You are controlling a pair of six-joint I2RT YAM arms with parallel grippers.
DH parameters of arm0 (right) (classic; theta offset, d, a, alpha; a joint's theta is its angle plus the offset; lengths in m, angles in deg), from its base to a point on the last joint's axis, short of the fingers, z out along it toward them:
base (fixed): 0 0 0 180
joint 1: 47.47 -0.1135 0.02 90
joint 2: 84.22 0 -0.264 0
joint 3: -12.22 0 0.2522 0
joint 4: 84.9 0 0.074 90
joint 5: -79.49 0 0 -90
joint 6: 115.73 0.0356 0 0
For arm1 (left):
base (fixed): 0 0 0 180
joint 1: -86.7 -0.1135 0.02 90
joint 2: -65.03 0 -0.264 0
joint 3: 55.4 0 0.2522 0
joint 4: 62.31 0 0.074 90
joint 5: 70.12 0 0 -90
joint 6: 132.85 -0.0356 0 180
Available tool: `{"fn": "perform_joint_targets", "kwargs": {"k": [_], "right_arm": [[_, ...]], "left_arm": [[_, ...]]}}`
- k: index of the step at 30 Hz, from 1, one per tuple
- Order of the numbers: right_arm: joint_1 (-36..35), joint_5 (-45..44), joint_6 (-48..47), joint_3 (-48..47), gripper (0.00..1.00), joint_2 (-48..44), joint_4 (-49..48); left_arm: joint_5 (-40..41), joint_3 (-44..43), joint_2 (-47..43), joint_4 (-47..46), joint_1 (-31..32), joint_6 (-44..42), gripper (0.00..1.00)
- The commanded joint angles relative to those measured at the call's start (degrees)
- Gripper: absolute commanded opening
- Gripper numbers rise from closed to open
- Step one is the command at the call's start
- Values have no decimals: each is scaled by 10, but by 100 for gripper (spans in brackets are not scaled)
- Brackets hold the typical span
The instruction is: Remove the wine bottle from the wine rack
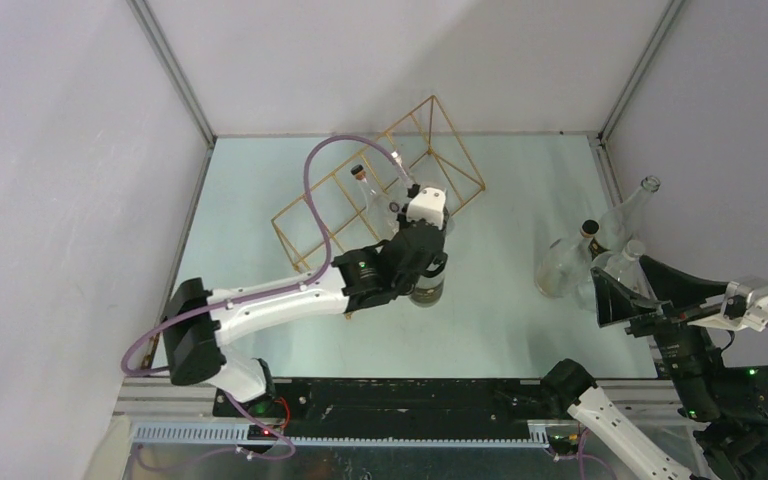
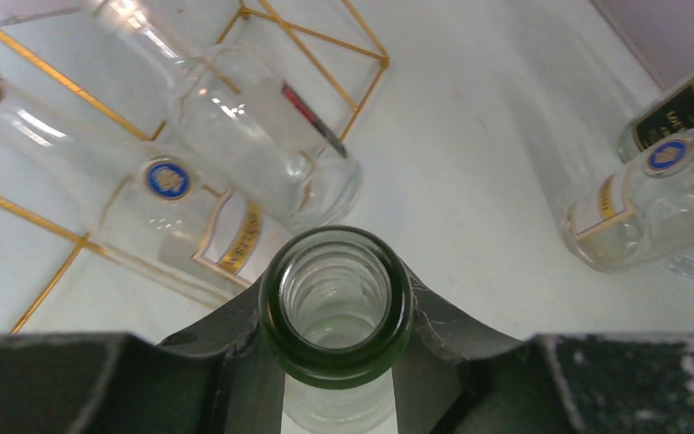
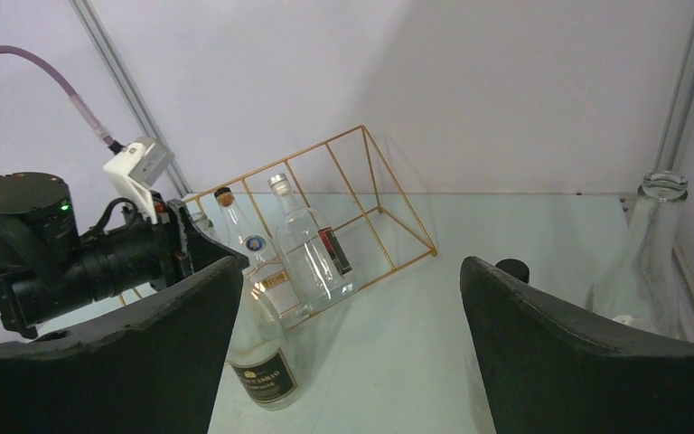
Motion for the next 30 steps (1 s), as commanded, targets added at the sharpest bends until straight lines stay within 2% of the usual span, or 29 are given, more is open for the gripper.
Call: {"fn": "perform_joint_targets", "kwargs": {"k": [1,15,22,26,30], "right_arm": [[-1,-12,0,0,93,-11,1],[0,-12,-3,-5,93,-17,6],[-1,-15,-1,-8,93,-21,16],[0,-16,0,-9,93,-24,17],[0,-18,-3,-8,93,-25,16]], "left_arm": [[-10,-75,14,-105,11,-2,0],[-113,-182,169,-207,17,-92,0],[-159,-274,263,-229,16,-148,0],[-182,-324,325,-240,14,-147,0],[-196,-411,392,-218,13,-140,0]]}}
